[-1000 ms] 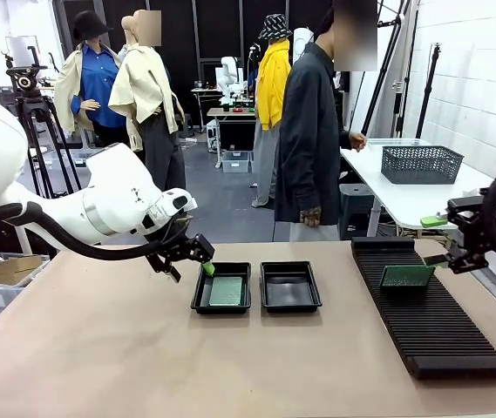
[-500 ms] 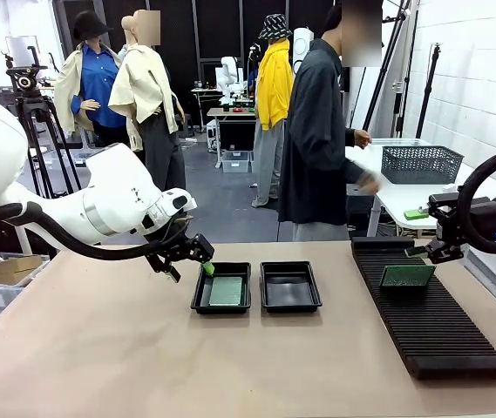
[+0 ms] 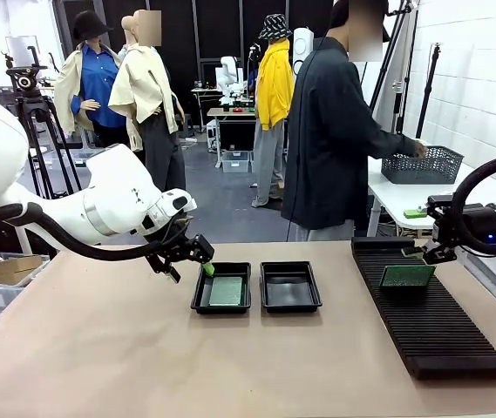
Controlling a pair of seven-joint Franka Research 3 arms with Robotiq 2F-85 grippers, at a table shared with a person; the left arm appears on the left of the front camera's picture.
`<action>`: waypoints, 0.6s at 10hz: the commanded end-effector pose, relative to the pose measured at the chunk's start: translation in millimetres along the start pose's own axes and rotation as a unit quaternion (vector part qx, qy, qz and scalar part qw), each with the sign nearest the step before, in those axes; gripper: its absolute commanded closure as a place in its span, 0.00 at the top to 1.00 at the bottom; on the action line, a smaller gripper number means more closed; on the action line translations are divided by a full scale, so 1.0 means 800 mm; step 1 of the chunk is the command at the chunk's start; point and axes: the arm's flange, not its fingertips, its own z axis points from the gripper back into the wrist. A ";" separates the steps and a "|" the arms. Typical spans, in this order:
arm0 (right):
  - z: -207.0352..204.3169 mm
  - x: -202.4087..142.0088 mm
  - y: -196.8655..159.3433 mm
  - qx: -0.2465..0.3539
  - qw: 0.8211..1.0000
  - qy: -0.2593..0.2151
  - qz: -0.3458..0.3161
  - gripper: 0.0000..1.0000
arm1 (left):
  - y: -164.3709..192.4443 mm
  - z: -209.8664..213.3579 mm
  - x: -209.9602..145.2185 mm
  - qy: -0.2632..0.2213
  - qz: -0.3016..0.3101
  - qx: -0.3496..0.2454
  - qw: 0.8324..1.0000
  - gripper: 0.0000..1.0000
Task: Inspect and transfer BCBs to ESD trays.
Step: Pick up the ESD tray and place it on the left side of the table.
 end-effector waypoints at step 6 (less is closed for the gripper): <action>0.000 0.000 0.000 0.000 1.000 0.000 0.000 1.00 | 0.004 -0.048 0.018 -0.022 0.004 0.038 0.999 1.00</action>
